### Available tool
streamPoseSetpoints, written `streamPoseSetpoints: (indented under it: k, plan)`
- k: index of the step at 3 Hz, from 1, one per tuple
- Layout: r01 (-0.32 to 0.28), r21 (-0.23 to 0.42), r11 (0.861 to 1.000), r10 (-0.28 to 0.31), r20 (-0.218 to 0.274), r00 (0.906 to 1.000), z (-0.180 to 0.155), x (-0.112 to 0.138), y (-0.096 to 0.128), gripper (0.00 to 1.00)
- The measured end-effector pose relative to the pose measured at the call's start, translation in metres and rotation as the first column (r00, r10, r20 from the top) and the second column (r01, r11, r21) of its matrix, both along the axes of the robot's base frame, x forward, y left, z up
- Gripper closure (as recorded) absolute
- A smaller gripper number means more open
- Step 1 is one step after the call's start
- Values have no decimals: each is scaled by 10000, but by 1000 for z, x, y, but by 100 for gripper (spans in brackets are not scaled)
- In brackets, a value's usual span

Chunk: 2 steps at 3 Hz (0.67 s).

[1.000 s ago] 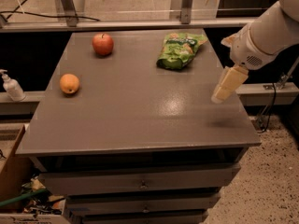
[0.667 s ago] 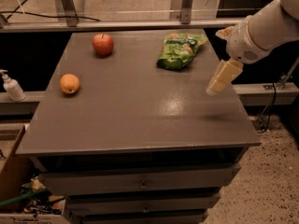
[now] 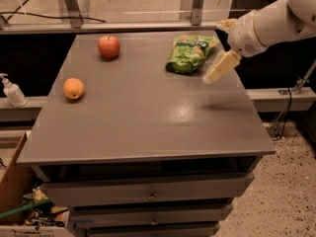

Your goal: Move green rice chip bag near orange

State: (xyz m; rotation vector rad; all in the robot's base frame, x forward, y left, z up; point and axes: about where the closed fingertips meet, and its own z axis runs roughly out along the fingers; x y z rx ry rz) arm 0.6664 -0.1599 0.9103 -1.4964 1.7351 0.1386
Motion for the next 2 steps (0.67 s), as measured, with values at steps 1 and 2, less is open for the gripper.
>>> streamPoseSetpoints:
  k: [1, 2]
  plan:
    - [-50, 605, 9982, 31, 310, 9995, -5, 27, 10, 0]
    - [273, 847, 9960, -325, 598, 9977, -13, 48, 14, 0]
